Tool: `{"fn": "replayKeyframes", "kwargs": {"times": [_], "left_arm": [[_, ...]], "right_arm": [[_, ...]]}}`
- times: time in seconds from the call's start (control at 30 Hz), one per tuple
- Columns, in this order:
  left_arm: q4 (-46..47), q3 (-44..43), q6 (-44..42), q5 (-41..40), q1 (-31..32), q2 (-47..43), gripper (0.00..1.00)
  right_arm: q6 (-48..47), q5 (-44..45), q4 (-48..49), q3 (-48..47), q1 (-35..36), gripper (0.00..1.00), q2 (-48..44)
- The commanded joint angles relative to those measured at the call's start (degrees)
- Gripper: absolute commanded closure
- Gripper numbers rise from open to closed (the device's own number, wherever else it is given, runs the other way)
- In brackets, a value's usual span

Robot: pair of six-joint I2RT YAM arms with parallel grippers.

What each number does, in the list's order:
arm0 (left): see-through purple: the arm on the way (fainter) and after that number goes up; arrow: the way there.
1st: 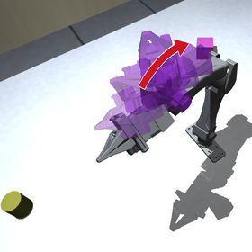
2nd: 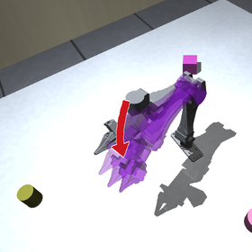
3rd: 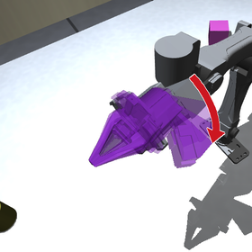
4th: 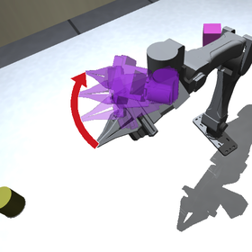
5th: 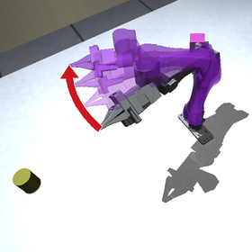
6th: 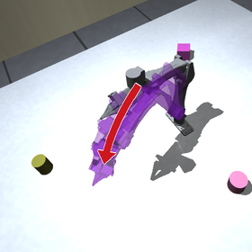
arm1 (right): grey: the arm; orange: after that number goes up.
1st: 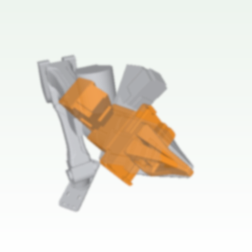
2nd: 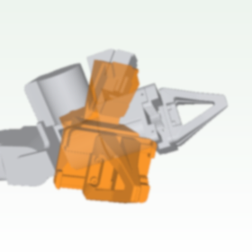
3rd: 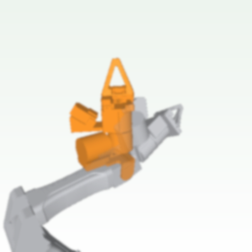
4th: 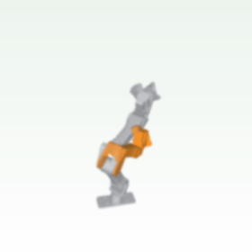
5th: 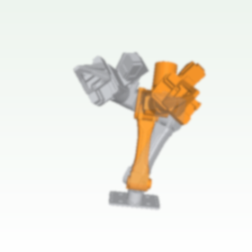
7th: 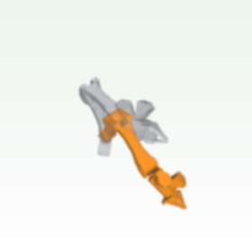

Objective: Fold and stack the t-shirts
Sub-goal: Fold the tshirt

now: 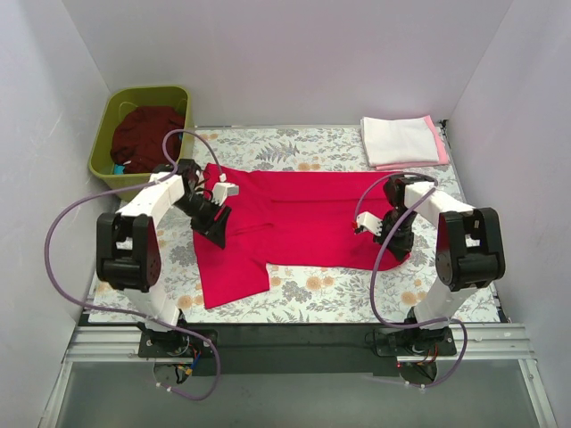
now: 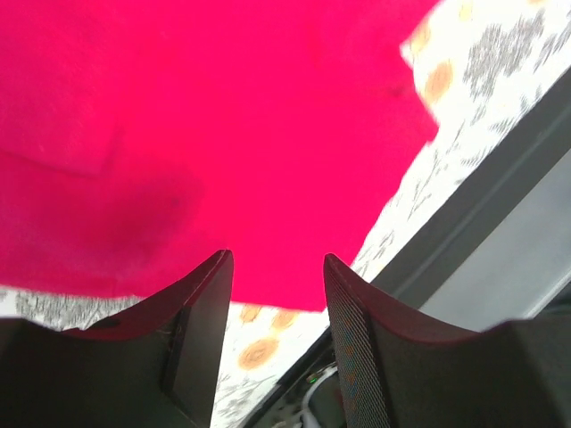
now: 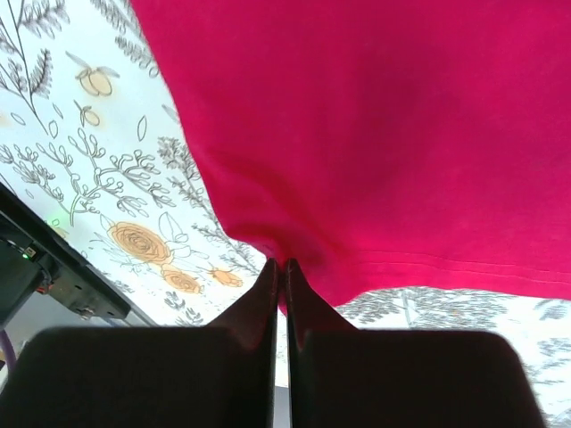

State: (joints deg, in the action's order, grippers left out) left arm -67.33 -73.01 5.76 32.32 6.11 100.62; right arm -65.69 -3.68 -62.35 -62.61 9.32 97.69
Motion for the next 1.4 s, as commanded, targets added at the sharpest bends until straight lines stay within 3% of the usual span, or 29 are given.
{"fn": "replayKeyframes", "kwargs": {"times": [0.0, 0.1, 0.2, 0.23, 0.33, 0.47, 0.63, 0.8, 1.2, 1.3, 1.37], "left_arm": [[-2.2, 4.5, -11.2, -2.4, -0.3, -8.1, 0.56], [-1.4, 9.5, -16.3, -3.7, -0.3, -11.8, 0.57], [-0.3, 12.3, -18.2, -4.5, -0.2, -13.0, 0.57], [-0.5, 12.6, -18.8, -4.5, -0.2, -12.9, 0.57], [-1.0, 13.6, -20.3, -4.5, -0.1, -12.8, 0.57], [-1.4, 13.3, -20.7, -4.1, -0.2, -12.9, 0.56], [-1.4, 12.5, -20.3, -3.7, -0.2, -11.6, 0.56], [-0.4, 12.9, -19.2, -3.3, -0.2, -11.7, 0.55], [2.2, 14.9, -17.9, -5.2, -0.2, -13.0, 0.54], [2.6, 15.4, -17.8, -5.2, -0.2, -14.0, 0.54], [2.9, 16.0, -18.4, -4.4, -0.2, -14.8, 0.54]], "right_arm": [[-2.2, 1.1, 1.0, 2.7, -0.7, 0.99, -3.2], [-2.6, 1.7, 3.0, 5.4, -1.0, 0.99, -4.8], [-2.6, 1.8, 4.3, 7.6, -1.1, 0.86, -6.5], [-2.5, 1.8, 4.3, 7.8, -1.2, 0.73, -6.8], [-2.6, 1.6, 4.2, 8.0, -1.4, 0.61, -9.6], [-4.4, 1.4, 4.3, 8.2, -1.4, 0.56, -15.1], [-5.7, 0.6, 5.0, 9.2, -1.1, 0.54, -15.5], [-5.1, 2.1, 10.1, 13.3, -1.0, 0.41, -14.1], [-3.6, 3.4, 18.9, 20.8, -0.4, 0.50, -12.0], [-3.6, 5.8, 22.5, 24.0, -0.4, 0.60, -12.4], [-3.4, 6.3, 23.9, 25.2, -0.4, 0.71, -13.0]]}}
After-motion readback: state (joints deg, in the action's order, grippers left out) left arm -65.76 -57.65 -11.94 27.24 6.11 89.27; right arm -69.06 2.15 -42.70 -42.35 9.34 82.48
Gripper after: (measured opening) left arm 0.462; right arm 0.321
